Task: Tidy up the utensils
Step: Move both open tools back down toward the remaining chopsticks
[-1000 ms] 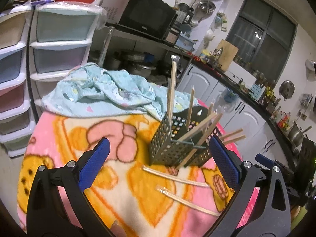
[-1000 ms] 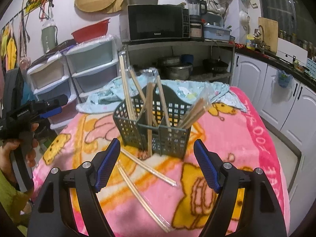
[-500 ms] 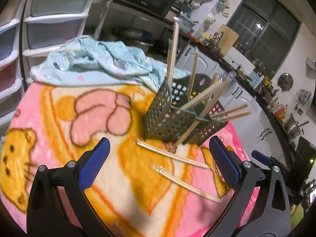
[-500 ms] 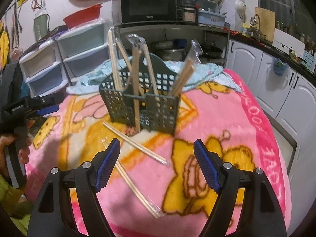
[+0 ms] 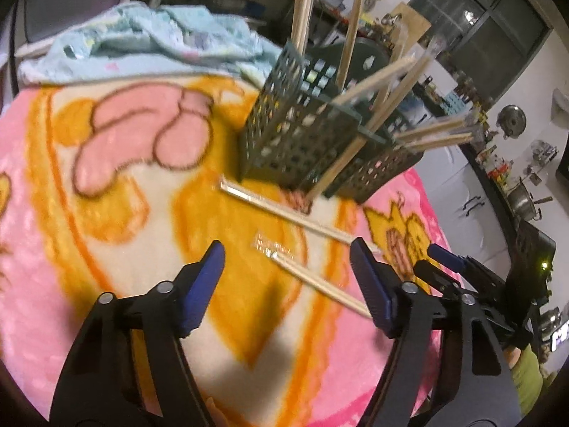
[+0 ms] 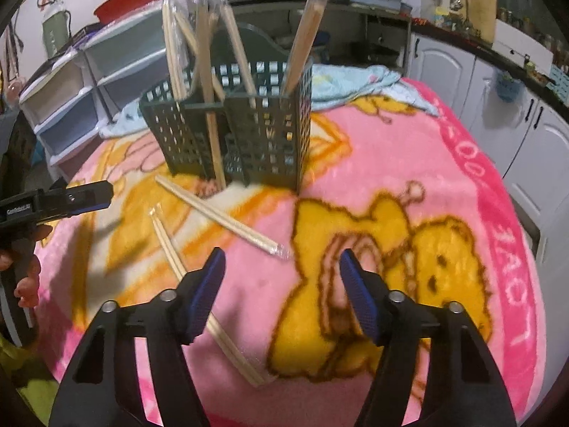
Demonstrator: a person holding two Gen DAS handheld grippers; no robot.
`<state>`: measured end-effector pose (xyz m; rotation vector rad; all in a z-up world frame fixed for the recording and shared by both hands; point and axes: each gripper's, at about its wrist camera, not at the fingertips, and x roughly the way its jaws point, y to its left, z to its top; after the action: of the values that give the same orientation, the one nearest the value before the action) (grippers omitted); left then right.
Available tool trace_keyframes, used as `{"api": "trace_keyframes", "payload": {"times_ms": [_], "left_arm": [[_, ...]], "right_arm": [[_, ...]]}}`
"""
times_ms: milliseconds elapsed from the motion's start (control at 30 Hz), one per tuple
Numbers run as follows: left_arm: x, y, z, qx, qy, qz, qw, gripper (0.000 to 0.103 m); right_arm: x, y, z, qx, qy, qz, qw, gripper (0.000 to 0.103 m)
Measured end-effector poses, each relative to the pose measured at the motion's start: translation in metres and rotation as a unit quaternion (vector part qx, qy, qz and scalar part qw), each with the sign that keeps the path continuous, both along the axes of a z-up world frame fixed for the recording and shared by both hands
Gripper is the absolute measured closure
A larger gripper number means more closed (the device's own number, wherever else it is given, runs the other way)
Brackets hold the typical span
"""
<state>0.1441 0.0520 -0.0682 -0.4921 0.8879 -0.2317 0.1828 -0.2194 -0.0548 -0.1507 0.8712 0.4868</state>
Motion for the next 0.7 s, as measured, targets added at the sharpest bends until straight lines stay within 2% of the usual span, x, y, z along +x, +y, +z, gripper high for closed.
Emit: {"api": "trace_keyframes", "payload": {"times_ms": [133, 500, 700], "left_arm": [[0.005, -0.004, -0.014, 0.001, 0.018, -0.005, 0.9998, 0.046], [0.019, -0.006, -0.035, 0.009, 0.038, -0.004, 0.9992, 0.061], [0.025, -0.009, -0.034, 0.019, 0.041, -0.006, 0.9990, 0.069]], "right_arm": [[0.010, 0.002, -0.013, 0.000, 0.022, 0.006, 1.000, 0.056], [0.032, 0.012, -0.037, -0.001, 0.052, 0.038, 0.998, 0.067], [0.037, 0.016, -0.041, -0.007, 0.045, 0.046, 0.998, 0.078]]}}
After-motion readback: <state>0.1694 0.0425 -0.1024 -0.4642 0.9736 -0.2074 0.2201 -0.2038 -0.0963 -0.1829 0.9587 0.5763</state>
